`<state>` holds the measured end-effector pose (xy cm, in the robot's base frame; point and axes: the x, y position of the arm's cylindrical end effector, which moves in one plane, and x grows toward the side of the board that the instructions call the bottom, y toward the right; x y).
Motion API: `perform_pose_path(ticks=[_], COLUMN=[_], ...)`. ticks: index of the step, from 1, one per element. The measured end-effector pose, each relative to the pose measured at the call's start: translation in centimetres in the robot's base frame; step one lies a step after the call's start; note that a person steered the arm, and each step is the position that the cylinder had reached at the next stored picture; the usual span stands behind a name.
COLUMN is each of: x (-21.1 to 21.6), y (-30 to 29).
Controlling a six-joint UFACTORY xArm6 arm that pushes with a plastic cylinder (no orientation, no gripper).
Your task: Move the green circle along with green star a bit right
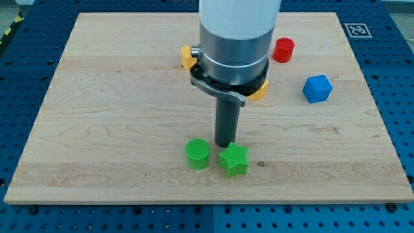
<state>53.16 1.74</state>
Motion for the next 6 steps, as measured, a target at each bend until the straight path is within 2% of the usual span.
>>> perform_pose_path(ticks=[2, 6], x=[-0.9, 1.7], y=[-9.4, -10.3])
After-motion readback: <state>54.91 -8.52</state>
